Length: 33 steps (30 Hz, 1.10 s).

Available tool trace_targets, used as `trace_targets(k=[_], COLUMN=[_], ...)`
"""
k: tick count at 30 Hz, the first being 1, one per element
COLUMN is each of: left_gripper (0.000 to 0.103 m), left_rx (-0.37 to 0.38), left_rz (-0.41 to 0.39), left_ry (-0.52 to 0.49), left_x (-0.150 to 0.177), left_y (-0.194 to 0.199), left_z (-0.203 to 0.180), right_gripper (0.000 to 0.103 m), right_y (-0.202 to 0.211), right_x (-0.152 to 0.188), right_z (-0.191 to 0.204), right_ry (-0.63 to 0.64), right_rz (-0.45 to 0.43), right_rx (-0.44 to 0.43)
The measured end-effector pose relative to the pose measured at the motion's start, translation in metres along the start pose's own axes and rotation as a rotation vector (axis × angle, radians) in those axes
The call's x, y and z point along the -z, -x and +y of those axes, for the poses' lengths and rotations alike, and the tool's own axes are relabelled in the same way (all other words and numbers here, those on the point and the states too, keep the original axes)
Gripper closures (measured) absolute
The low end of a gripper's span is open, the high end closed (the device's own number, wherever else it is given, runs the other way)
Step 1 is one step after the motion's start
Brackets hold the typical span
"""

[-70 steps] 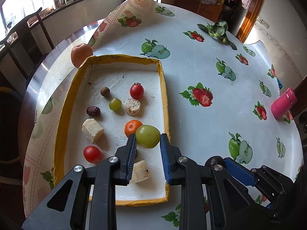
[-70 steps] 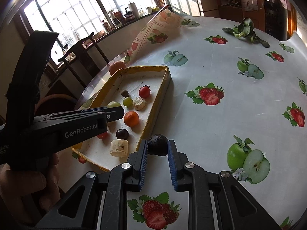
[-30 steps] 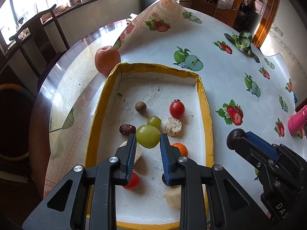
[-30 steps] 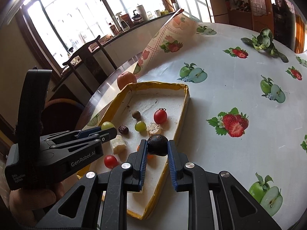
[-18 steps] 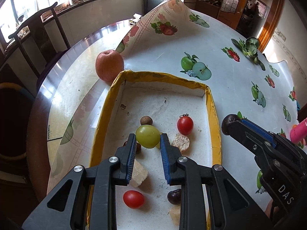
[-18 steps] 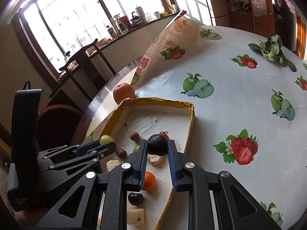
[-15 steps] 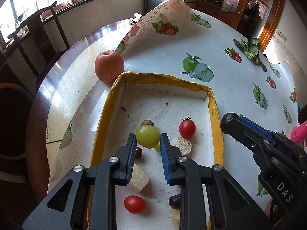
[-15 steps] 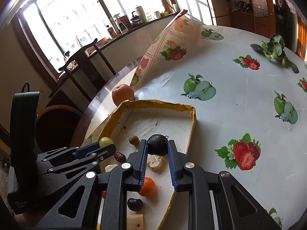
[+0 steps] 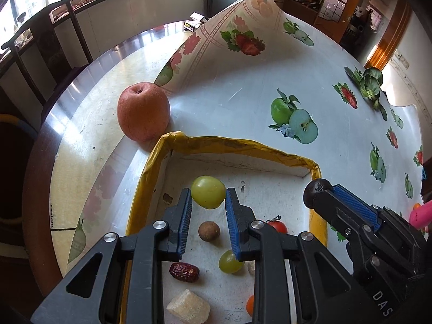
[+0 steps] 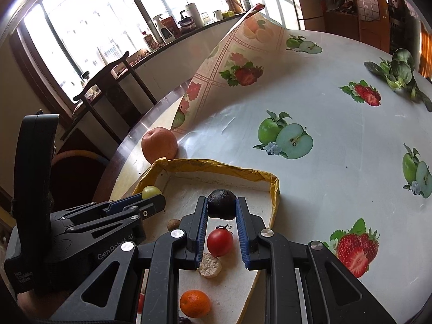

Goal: Organize fruits
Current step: 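Carry the yellow-green grape in the left gripper while the right gripper carries the dark grape to the tray, then open the left gripper over the tray while the right gripper releases the dark grape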

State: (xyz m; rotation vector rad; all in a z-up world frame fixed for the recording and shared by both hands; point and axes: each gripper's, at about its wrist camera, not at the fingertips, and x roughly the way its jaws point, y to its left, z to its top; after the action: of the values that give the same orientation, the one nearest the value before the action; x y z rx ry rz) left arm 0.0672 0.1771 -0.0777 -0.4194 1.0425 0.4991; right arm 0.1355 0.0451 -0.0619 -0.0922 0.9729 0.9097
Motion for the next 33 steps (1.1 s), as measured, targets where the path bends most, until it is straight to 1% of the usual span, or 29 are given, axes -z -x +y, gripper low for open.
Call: trace_targets(k=[7, 10, 13, 15, 17, 19, 21, 22, 23, 24, 25, 27, 29, 30, 33], left_gripper=[0.081, 0.081, 0.080, 0.080, 0.079, 0.071, 0.071, 0.067, 0.063, 0.053, 0.046, 0.043, 0.043, 0.043, 0.043], left_rx=[0.002, -0.012, -0.014, -0.021, -0.032, -0.050, -0.049, -0.048, -0.055, -0.063, -0.066, -0.056, -0.036, -0.029, -0.012], left_rz=[0.049, 0.067, 0.083, 0.078, 0.079, 0.091, 0.086, 0.081, 0.076, 0.067, 0.055, 0.041, 0.031, 0.031, 0.020], left_ry=[0.033, 0.028, 0.032, 0.026, 0.014, 0.012, 0.010, 0.006, 0.002, -0.001, -0.006, -0.007, -0.009, -0.010, -0.021], left_x=[-0.007, -0.007, -0.006, -0.006, -0.006, -0.005, -0.004, -0.003, -0.002, -0.002, -0.001, 0.002, 0.006, 0.008, 0.019], left_y=[-0.031, -0.041, -0.048, -0.048, -0.047, -0.049, -0.047, -0.045, -0.042, -0.040, -0.036, -0.026, -0.017, -0.013, 0.002], left_z=[0.005, 0.005, 0.008, 0.007, 0.005, 0.006, 0.005, 0.005, 0.004, 0.001, 0.001, 0.002, 0.003, 0.002, -0.001], right_gripper=[0.082, 0.082, 0.082, 0.082, 0.079, 0.078, 0.078, 0.079, 0.077, 0.075, 0.073, 0.070, 0.060, 0.058, 0.058], right_y=[-0.033, -0.045, -0.056, -0.062, -0.067, -0.069, -0.070, -0.069, -0.068, -0.065, -0.062, -0.053, -0.043, -0.038, -0.024], right_x=[-0.004, -0.004, -0.002, -0.001, 0.001, 0.002, 0.002, 0.002, 0.001, 0.001, 0.001, 0.000, 0.000, 0.001, 0.003], right_z=[-0.001, -0.001, -0.001, -0.003, -0.004, -0.007, -0.009, -0.009, -0.009, -0.010, -0.010, -0.012, -0.013, -0.013, -0.009], right_ry=[0.015, 0.031, 0.052, 0.055, 0.055, 0.046, 0.044, 0.045, 0.044, 0.042, 0.039, 0.036, 0.040, 0.047, 0.077], right_rz=[0.052, 0.073, 0.095, 0.110, 0.126, 0.135, 0.143, 0.142, 0.143, 0.140, 0.133, 0.119, 0.104, 0.098, 0.087], right_rx=[0.012, 0.021, 0.041, 0.049, 0.057, 0.055, 0.057, 0.052, 0.049, 0.047, 0.043, 0.032, 0.017, 0.008, -0.011])
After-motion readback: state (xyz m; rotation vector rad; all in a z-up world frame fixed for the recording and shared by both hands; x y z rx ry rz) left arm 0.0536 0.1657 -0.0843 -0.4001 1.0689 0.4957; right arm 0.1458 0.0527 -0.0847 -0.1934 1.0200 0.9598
